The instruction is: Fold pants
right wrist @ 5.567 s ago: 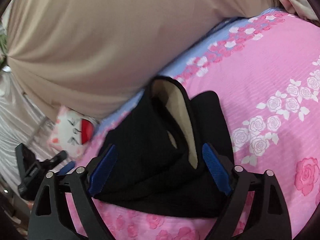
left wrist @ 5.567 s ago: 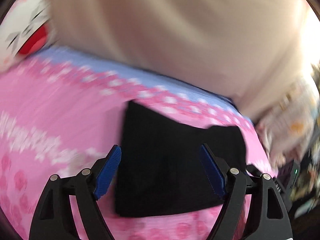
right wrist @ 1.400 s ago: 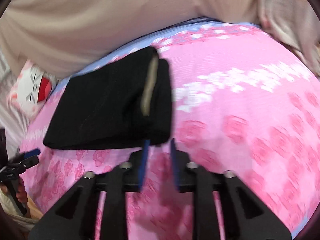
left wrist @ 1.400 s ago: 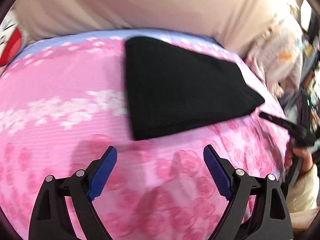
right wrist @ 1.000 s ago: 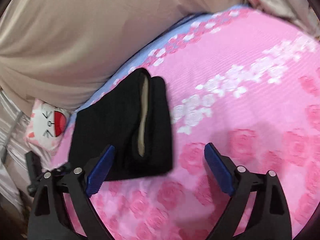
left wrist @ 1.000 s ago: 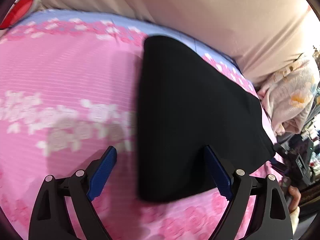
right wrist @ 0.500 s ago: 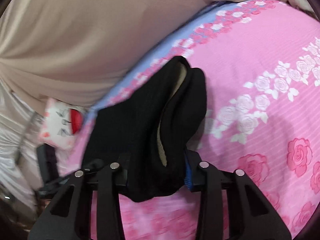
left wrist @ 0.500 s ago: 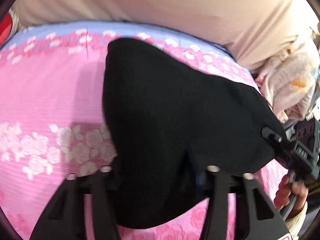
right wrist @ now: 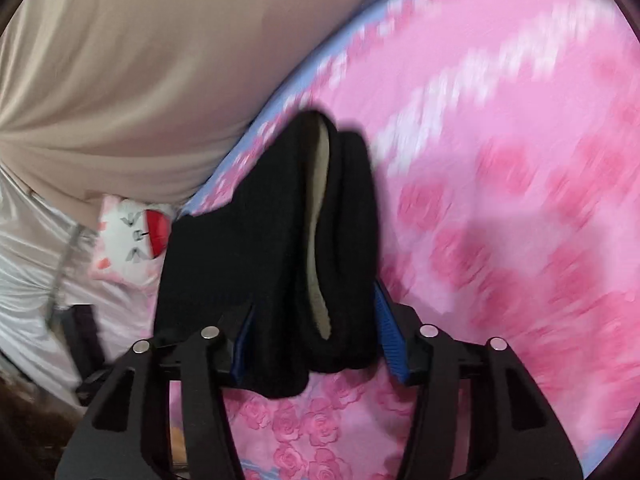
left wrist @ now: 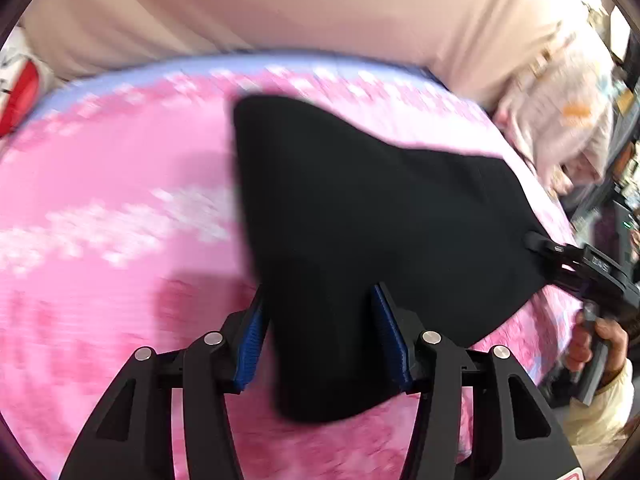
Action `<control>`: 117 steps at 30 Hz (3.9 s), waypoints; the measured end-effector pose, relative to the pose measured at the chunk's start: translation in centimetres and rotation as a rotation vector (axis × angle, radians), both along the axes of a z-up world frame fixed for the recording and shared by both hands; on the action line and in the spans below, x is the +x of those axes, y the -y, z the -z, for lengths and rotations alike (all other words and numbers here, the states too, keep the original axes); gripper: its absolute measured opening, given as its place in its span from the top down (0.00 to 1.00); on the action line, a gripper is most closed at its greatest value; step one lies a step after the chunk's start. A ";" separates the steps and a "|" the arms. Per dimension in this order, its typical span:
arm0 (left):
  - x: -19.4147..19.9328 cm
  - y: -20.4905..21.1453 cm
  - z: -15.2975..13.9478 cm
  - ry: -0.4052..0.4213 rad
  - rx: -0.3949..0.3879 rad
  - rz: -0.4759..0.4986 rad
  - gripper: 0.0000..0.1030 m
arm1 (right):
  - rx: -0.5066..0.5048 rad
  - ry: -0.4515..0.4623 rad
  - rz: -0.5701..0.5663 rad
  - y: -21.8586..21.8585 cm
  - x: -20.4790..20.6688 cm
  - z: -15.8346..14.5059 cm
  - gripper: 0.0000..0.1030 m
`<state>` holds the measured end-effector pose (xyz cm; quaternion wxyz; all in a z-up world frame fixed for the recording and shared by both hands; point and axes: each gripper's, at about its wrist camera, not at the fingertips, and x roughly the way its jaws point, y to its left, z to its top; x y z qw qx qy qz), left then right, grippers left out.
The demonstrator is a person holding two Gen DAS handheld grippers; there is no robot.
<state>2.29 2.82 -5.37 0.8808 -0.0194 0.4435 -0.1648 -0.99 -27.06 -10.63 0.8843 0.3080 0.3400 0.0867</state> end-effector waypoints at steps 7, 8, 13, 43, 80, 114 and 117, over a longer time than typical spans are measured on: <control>2.1 -3.8 -4.6 0.166 0.002 -0.155 0.26 | -0.201 0.210 -0.047 -3.5 1.5 -6.5 0.51; 2.9 -3.0 -4.6 0.162 -0.018 -0.123 0.26 | -0.201 0.212 -0.127 -5.1 3.0 -6.4 0.59; 12.3 2.9 2.4 -0.045 0.055 -0.021 0.19 | -0.391 0.011 -0.184 -6.6 13.5 -0.4 0.64; 7.7 -0.7 3.4 0.024 0.039 -0.125 0.06 | -0.468 -0.020 -0.136 -5.6 7.7 -0.1 0.90; 6.4 1.5 6.0 -0.110 -0.223 0.012 0.10 | 0.164 -0.031 -0.047 -0.6 6.9 4.8 0.53; 1.9 -3.6 6.3 -0.177 -0.254 -0.031 0.19 | 0.127 -0.055 -0.109 -2.9 1.6 3.9 0.41; 2.0 -2.4 6.2 -0.151 -0.177 -0.023 0.19 | 0.044 -0.044 -0.108 -4.5 2.4 3.8 0.42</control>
